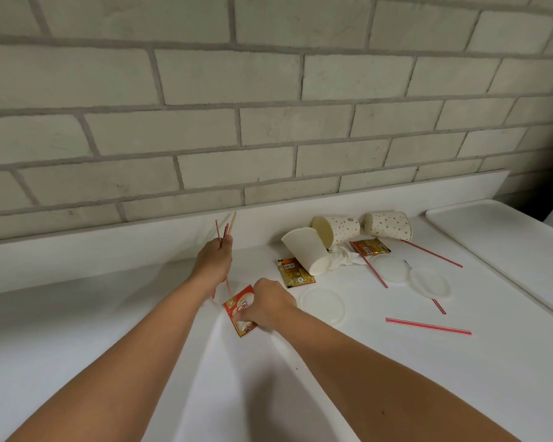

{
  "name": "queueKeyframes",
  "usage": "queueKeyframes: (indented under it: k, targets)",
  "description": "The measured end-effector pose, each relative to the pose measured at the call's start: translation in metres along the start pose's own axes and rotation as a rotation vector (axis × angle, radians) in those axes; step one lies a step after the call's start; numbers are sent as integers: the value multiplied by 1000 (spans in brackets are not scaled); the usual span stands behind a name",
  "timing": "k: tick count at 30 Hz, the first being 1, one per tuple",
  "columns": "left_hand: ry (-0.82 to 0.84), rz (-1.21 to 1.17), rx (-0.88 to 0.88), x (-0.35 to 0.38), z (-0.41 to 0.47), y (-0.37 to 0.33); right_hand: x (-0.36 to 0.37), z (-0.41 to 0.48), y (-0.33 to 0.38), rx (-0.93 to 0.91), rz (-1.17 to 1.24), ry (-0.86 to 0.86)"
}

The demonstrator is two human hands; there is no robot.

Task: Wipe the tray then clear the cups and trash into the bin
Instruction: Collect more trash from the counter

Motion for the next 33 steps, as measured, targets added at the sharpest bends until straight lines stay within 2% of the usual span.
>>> queueKeyframes:
  k: [4,8,13,17,21,24,33]
  targets:
    - [-6,-41,8,-3,2,2,-28,10,-9,31,-75,-165]
    - [-1,-47,0,1,0,5,-34,16,-27,100,-190,-149]
    - [20,-35,2,9,0,1,-26,8,-17,-21,-209,-168]
    - [47,-15,13,11,-4,-7,-21,6,-27,66,12,-53]
    - [89,-18,6,14,-7,-11,-17,-4,-27,78,-92,66]
    - [115,-26,9,16,-12,-16,-16,-15,-23,2,-171,22]
    - [110,29,73,6,-29,-57,-48,-59,-21,-188,-61,-214]
Point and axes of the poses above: each hand's wrist, its own z-axis towards the middle knuckle, its own x-axis out of the palm, y = z × x, the point moved 7 cm from there along z, towards the middle knuckle, and after that the axes turned 7 degrees about x, right-handed, at the moved point
